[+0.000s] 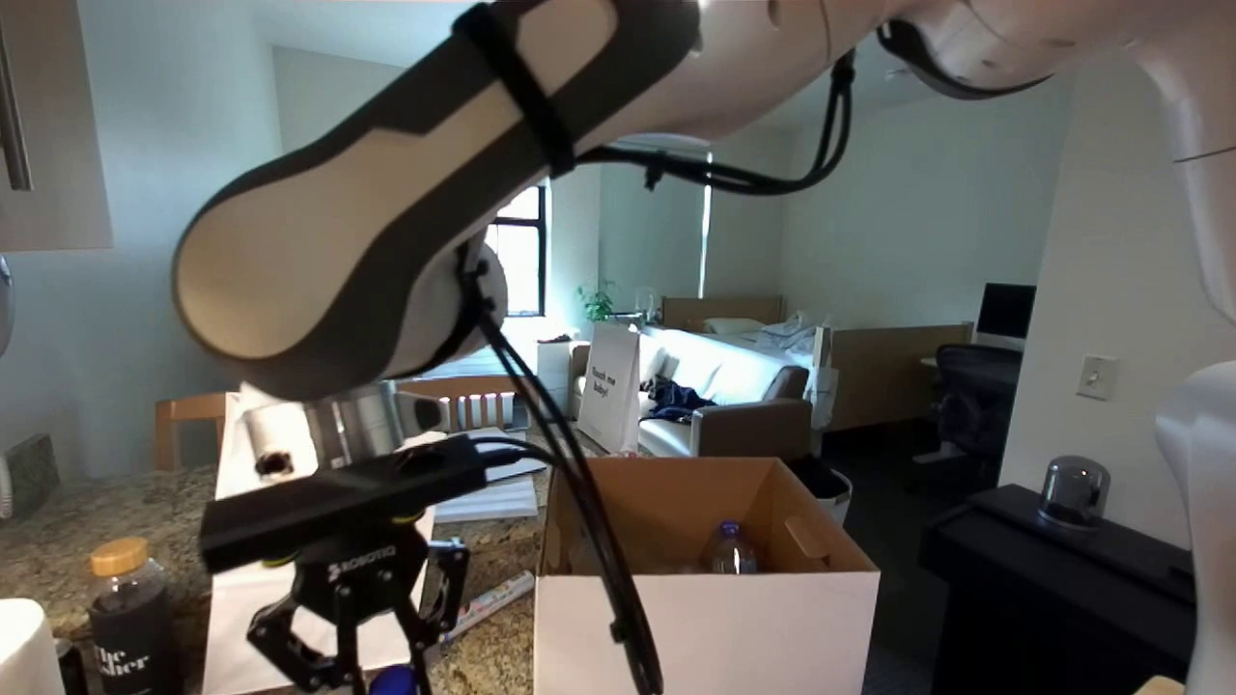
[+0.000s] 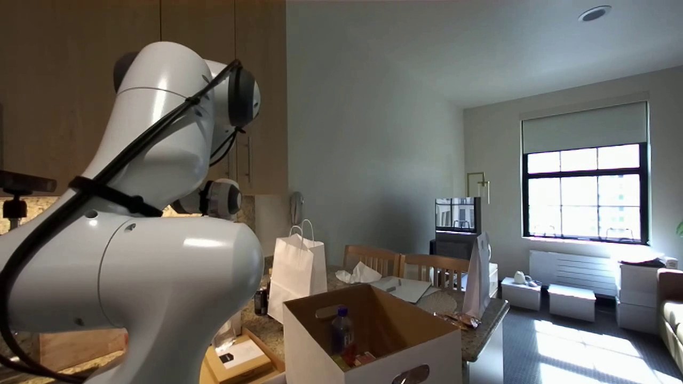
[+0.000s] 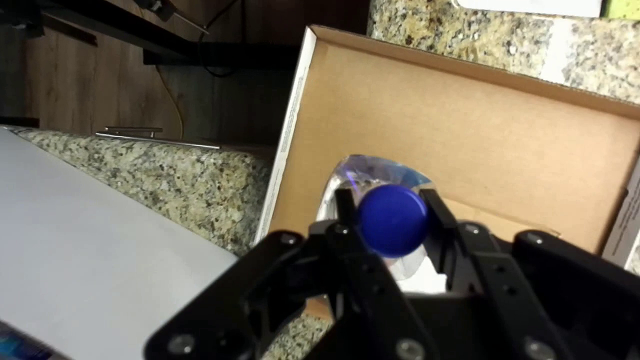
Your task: Pick up the bottles from the counter and put them in the box
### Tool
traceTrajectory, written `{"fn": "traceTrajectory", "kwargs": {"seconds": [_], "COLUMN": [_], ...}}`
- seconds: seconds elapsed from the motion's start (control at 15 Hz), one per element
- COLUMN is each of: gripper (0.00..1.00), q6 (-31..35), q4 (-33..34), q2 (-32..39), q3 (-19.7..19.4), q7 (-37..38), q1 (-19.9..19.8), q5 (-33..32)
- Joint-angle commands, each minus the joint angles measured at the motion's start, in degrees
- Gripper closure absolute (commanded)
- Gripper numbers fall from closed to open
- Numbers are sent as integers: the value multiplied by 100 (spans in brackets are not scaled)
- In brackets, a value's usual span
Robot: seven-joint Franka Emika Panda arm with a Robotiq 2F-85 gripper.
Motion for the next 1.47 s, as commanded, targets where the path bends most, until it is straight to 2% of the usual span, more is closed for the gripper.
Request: {"fn": "traceTrajectory", "kwargs": {"seconds": [0.0,0.2,0.33,0.53,0.8,1.07,1.27,1.4], "gripper": [90,90,90,90,90,90,90,90], "q6": [-14,-285,-564,-716,-1271,-1898,-1753,-1430], "q4": [-847,-1047,-1085,-1195,-1319,-1740,-2218,-2600], "q2": [-1224,-1944,-2407,-3115,-3953,-4614,-4733,-4650], "q3": [247,364,387,277,-66,-623,-738,-627], "q7": [-526,-1135,-1202,-839,-776,-850,-572,-224], "q1": [-727,-1359,-1771,-2371,-3182,-4031,-4554,-4751], "q5": [513,1051,1295,1577,1849,1912,1882,1977]}}
